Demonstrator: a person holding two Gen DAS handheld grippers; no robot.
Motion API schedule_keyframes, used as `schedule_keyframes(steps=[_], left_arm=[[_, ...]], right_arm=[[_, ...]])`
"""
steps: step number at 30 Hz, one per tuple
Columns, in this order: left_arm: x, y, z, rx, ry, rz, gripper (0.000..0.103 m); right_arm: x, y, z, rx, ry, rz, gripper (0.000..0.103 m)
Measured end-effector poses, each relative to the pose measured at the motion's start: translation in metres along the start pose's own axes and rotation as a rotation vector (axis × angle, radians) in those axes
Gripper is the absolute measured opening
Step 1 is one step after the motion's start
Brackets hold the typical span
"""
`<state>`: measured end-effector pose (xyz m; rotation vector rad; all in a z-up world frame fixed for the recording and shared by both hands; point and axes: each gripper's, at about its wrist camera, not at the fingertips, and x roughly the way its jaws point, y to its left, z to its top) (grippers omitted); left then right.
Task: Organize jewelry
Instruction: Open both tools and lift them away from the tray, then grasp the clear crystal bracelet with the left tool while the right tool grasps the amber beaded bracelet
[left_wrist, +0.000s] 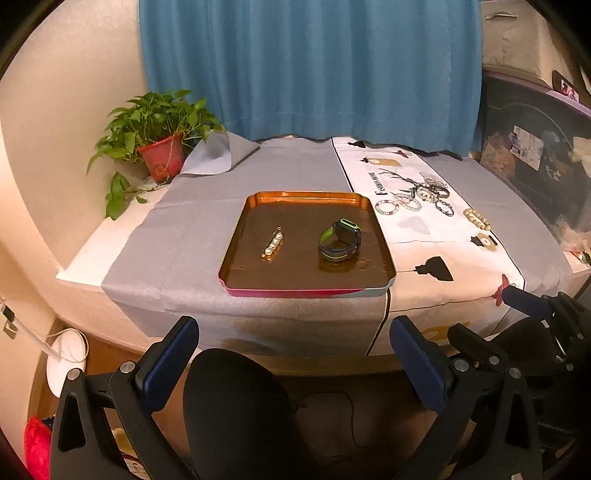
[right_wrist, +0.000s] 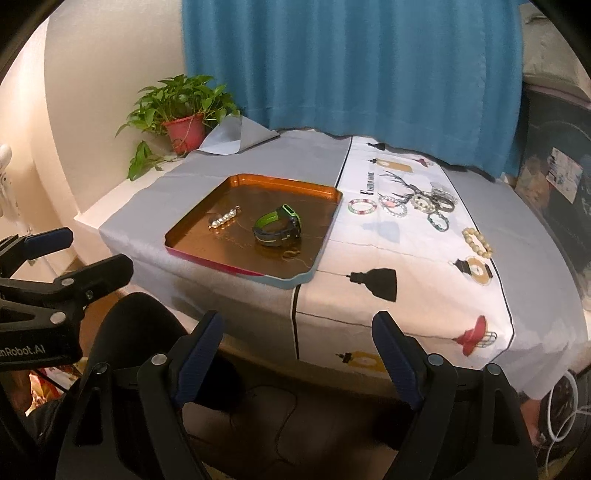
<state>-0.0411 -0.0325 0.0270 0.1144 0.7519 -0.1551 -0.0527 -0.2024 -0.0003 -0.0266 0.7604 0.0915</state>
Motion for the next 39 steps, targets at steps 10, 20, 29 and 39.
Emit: schedule_keyframes(steps=[10,20,29,39], left_arm=[[-0.004,-0.005,-0.008,0.012,0.004,0.002,0.103],[0.004,-0.011,-0.011,0.020,0.023,-0.004,0.103],[0.020,-0.020,0.000,0.040,0.058,-0.025,0.103],[0.044,-0.031,0.020,0.048,0.090,-0.039,0.103]], right_arm=[[-0.001,-0.001,-0.006,0.008,0.015,0.003,0.083],[0.005,-0.006,-0.006,0.015,0.035,-0.013,0.083],[0.020,-0.022,-0.005,0.053,0.060,-0.026,0.083],[0.039,-0.065,-0.002,0.129,0.077,-0.074,0.083]])
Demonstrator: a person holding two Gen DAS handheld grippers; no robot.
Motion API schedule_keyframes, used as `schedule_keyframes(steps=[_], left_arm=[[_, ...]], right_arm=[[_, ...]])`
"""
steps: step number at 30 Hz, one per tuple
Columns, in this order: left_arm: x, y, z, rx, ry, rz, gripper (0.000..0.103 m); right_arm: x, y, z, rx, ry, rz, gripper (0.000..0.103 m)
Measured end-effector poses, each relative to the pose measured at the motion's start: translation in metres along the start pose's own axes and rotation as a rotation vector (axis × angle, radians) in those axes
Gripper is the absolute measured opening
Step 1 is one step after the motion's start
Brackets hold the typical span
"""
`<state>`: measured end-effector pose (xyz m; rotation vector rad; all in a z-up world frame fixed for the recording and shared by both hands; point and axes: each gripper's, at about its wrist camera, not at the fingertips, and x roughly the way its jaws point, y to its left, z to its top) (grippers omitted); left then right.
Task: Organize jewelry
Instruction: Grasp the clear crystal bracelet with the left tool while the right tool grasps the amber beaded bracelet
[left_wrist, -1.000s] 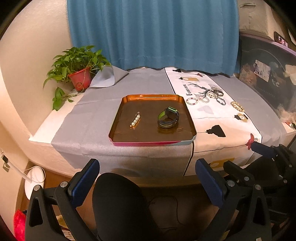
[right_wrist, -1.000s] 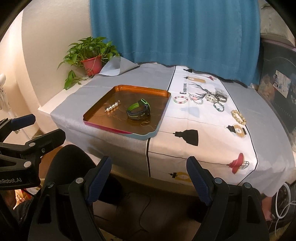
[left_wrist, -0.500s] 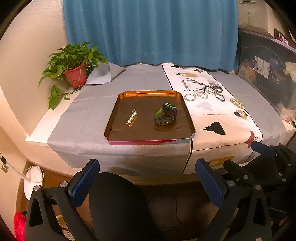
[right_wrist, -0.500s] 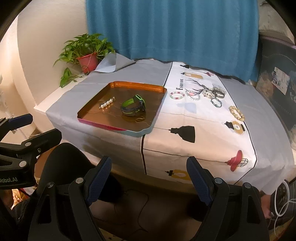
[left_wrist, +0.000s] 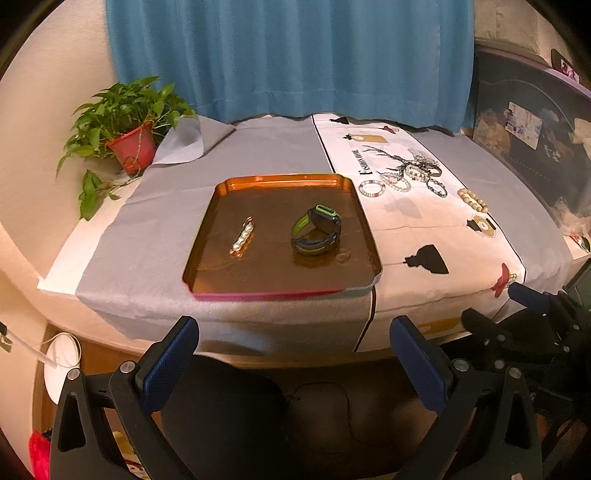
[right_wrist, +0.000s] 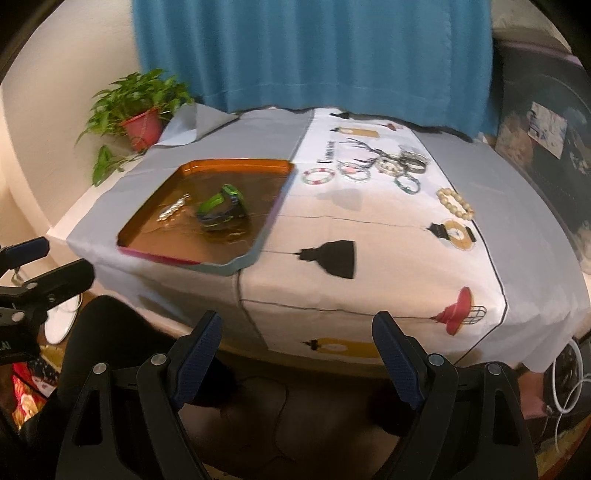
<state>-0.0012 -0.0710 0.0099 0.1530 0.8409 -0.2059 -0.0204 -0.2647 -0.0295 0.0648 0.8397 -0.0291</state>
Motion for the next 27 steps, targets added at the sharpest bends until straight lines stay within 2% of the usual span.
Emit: schedule_keyframes(steps=[6,10,13,17,22,25,27], left_arm=[[0.016,-0.025,0.032,0.057,-0.022,-0.019,0.103],[0.039,-0.055,0.069,0.113,-0.032,-0.056,0.103],[0.066,-0.078,0.102,0.141,-0.024,-0.092,0.103],[0.114,-0.104,0.151,0.172,-0.009,-0.097,0.103],[0.193,-0.130,0.203,0.208,0.080,-0.089,0.103],[0.236,-0.139,0.215,0.212,0.142,-0.087,0.103],[0.267,-0.145,0.219,0.211,0.204,-0.114,0.102]], right_arm=[[0.015,-0.057,0.015,0.100,-0.008,-0.091,0.083],[0.031,-0.101,0.028,0.164,-0.011,-0.146,0.083],[0.046,-0.134,0.044,0.192,-0.020,-0.193,0.083],[0.080,-0.182,0.073,0.233,-0.020,-0.250,0.084],[0.129,-0.224,0.103,0.263,0.018,-0.257,0.083],[0.157,-0.238,0.115,0.247,0.044,-0.267,0.084],[0.169,-0.242,0.120,0.231,0.058,-0.272,0.083]])
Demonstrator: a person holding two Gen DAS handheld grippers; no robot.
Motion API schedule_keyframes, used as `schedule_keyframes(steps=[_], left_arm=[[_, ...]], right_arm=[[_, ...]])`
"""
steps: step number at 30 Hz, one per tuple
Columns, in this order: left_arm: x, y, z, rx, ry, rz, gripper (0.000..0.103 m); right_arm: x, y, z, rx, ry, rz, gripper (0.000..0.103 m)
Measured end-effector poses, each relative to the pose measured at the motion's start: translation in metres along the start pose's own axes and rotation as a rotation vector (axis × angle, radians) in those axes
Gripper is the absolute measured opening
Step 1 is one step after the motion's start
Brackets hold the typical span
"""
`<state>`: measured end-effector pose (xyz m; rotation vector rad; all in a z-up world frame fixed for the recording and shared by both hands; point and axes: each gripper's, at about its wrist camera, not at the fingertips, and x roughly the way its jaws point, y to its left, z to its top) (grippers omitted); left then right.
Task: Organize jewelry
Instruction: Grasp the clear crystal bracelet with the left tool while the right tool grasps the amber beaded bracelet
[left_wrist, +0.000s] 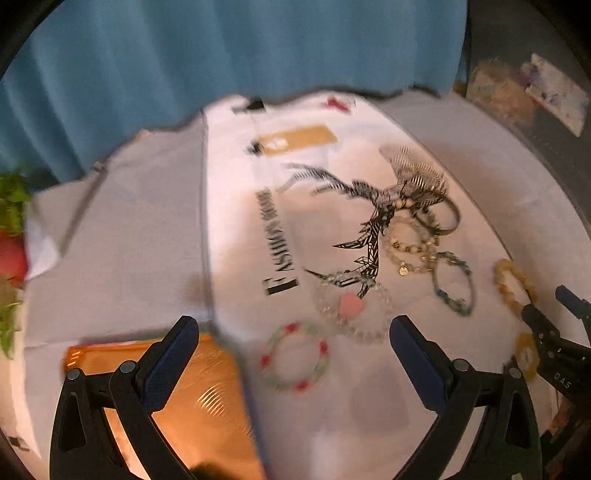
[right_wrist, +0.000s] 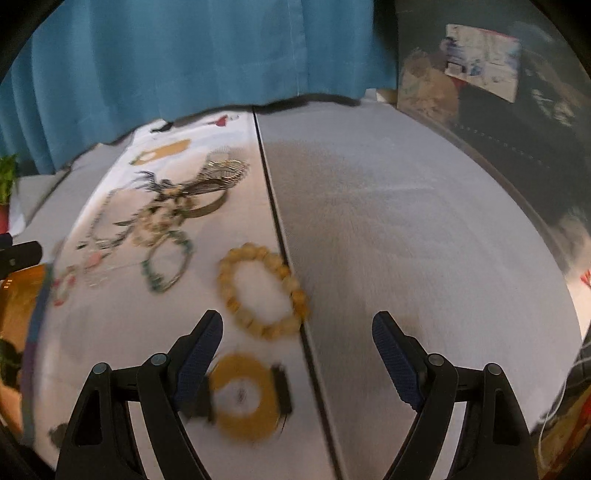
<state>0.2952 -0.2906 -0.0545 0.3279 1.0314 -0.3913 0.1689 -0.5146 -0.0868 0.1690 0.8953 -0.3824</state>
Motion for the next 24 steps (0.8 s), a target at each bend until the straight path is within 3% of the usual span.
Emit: schedule_keyframes(steps=[3,6,9,10,11,12,13,18,19,24], left_arm=[[0.032,-0.002,0.009,-0.002,0.060,-0.015,0.102],[0.058,0.000,0.018,-0.016,0.096,-0.033,0.099],[0.057,0.004,0.020,-0.052,0.071,-0.070,0.079],[0.054,0.002,0.020,-0.041,0.060,-0.073,0.062],[0.050,-0.003,0.020,-0.010,0.045,-0.088,0.030],[0.048,-0.009,0.020,0.020,0.044,-0.094,0.010],[0.046,-0.013,0.020,0.037,0.055,-0.087,0.006],[0.028,-0.009,0.015,0.006,0.050,-0.155,0.005],[0.018,-0.009,0.012,0.007,0.036,-0.163,0.005],[-0.031,-0.013,-0.001,0.021,-0.036,-0.208,0.005]], right_arm=[[0.020,-0.002,0.007,-0.009,0.014,-0.006,0.085],[0.030,-0.003,0.010,-0.008,0.016,0.002,0.092],[0.033,-0.003,0.011,-0.014,0.020,0.003,0.095],[0.034,-0.003,0.010,-0.014,0.019,0.002,0.094],[0.033,-0.003,0.011,-0.019,0.011,0.006,0.084],[0.029,-0.001,0.012,-0.030,-0.014,0.015,0.068],[0.027,0.003,0.014,-0.053,-0.024,0.025,0.022],[0.014,0.005,0.014,-0.033,-0.013,0.062,0.020],[0.003,0.004,0.013,-0.036,-0.040,0.064,0.001],[-0.038,0.002,0.010,-0.026,-0.090,0.094,0.000]])
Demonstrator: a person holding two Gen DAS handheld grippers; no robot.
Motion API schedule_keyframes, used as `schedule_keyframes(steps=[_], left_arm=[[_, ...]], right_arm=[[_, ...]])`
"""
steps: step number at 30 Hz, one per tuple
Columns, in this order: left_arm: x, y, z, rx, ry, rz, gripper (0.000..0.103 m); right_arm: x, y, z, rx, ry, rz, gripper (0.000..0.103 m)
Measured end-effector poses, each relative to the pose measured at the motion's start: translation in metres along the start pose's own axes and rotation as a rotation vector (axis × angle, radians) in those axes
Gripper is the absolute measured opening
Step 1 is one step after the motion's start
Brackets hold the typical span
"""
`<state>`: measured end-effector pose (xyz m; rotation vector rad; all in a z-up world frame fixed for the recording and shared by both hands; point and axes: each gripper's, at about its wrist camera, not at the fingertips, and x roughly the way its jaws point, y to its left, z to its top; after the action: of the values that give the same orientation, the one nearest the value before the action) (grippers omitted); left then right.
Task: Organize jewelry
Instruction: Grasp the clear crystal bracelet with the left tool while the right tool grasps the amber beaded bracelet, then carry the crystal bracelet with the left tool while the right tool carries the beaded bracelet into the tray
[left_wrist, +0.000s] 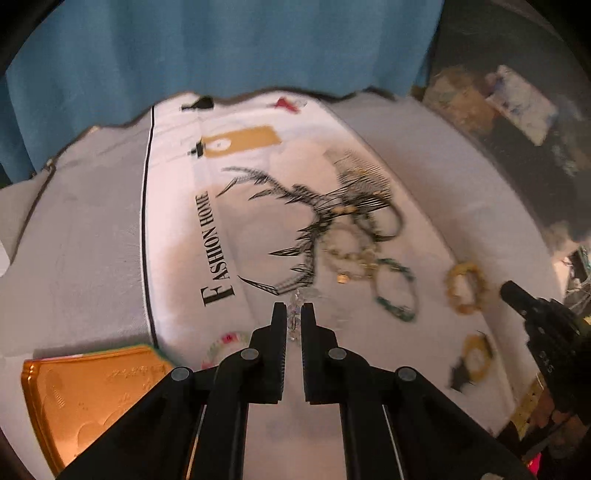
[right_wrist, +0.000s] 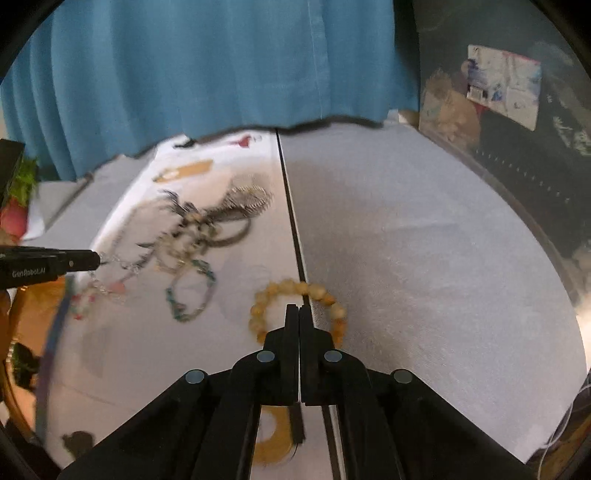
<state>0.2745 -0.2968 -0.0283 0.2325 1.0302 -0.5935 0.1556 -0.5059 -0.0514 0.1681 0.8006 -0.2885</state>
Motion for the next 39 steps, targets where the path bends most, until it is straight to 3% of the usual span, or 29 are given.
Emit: schedule_keyframes(steps=[6,9,12,13,14,21,22,23,26,33,39], left_arm=[[-0.045,-0.015,-0.016,0.028,-0.064,-0.005,0.005],[-0.051,-0.016,-0.023,0.019,-0.064,-0.008,0.005],[-0.052,-0.018,-0.027,0.022,-0.066,-0.014,0.005],[-0.052,-0.020,-0.028,0.022,-0.064,-0.018,0.005],[-0.050,-0.020,-0.027,0.022,-0.061,-0.021,0.005],[-0.026,-0.023,-0.025,0.019,-0.021,-0.031,0.005],[-0.023,-0.024,-0.025,0.017,-0.017,-0.032,0.005],[-0.020,-0.023,-0.025,0.015,-0.013,-0.033,0.005],[-0.020,-0.025,-0.028,0.016,-0.013,-0.035,0.005],[-0.067,-0.034,-0.046,0.024,-0.084,-0.028,0.005],[-0.130,-0.037,-0.088,0.007,-0.157,-0.018,0.005]], right_arm=[[-0.030,-0.006,-0.002,0.035,-0.047,-0.014,0.000],[-0.025,-0.021,-0.001,0.092,-0.033,-0.031,0.005],[-0.010,-0.031,0.001,0.106,0.025,-0.025,0.030],[-0.003,-0.032,0.001,0.101,0.037,-0.026,0.047],[0.003,-0.033,0.001,0.095,0.043,-0.025,0.054],[0.058,-0.035,0.008,0.043,0.116,-0.040,0.053],[0.061,-0.032,0.008,0.018,0.106,-0.064,0.045],[0.061,-0.023,0.008,-0.054,0.079,-0.082,0.017],[0.056,-0.012,0.002,-0.087,0.105,-0.077,0.013],[-0.025,0.004,-0.006,-0.058,-0.001,-0.041,0.013],[-0.100,0.034,-0.022,-0.087,-0.065,0.003,0.013]])
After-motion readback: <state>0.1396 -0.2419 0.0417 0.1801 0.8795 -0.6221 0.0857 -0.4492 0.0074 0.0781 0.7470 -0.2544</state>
